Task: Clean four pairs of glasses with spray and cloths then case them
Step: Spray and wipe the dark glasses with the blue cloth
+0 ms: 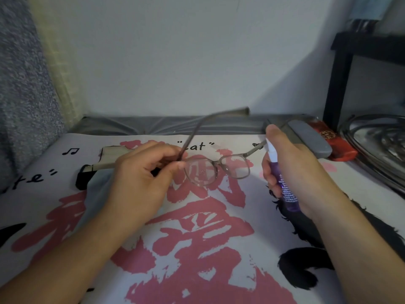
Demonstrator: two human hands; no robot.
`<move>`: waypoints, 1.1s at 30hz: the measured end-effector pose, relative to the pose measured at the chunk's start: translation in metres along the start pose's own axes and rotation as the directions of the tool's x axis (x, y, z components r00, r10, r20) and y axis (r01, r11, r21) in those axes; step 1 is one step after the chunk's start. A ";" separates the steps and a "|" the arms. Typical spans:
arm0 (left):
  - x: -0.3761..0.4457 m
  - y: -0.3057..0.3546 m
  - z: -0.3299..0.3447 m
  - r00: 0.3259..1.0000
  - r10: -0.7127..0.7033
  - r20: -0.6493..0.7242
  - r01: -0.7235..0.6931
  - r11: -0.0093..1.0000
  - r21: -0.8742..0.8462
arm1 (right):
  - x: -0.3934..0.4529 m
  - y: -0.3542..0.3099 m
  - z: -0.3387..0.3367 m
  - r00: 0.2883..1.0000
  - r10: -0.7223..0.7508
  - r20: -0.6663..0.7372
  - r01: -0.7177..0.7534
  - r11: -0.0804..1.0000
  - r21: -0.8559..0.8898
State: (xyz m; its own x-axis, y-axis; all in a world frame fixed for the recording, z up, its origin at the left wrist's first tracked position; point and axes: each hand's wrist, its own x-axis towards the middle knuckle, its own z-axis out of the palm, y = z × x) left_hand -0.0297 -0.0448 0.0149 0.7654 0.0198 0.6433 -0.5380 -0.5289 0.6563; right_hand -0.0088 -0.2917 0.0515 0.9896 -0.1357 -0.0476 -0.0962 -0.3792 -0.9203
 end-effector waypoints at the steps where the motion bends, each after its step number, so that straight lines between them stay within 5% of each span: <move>1: 0.001 0.002 0.000 0.995 -0.103 -0.014 0.102 0.991 -0.087 | -0.001 0.000 0.001 1.000 -0.023 0.010 0.023 0.999 0.026; 4: 0.010 0.006 -0.006 0.950 -0.312 -0.028 0.294 0.917 -0.269 | -0.007 -0.001 0.008 0.988 -0.135 0.067 0.134 0.991 0.026; 12: 0.019 0.015 -0.045 0.794 -0.607 0.033 0.556 0.704 -0.441 | -0.022 0.006 0.028 0.871 -0.472 0.133 0.475 0.880 0.013; 17: -0.017 0.046 -0.059 0.562 -0.777 0.284 0.714 0.282 -0.641 | -0.065 -0.006 0.034 0.848 -0.465 0.254 0.486 0.874 -0.023; 21: -0.049 0.068 -0.059 0.416 -0.827 0.378 0.688 0.014 -0.726 | -0.120 -0.007 0.058 0.832 -0.513 0.209 0.531 0.846 -0.036; 25: -0.070 0.081 -0.053 0.377 -0.845 0.379 0.655 -0.046 -0.755 | -0.145 0.000 0.074 0.894 -0.430 0.126 0.424 0.903 0.071; 33: -0.082 0.092 -0.053 0.361 -0.869 0.338 0.673 -0.008 -0.740 | -0.150 -0.005 0.073 0.924 -0.361 0.129 0.357 0.933 0.051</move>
State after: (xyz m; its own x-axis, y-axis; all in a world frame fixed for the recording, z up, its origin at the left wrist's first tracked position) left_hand -0.1608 -0.0507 0.0434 0.8630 0.1806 -0.4718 0.2580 0.6452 0.7191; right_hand -0.1492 -0.2030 0.0347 0.9626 0.1296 0.2381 0.2692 -0.3552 -0.8952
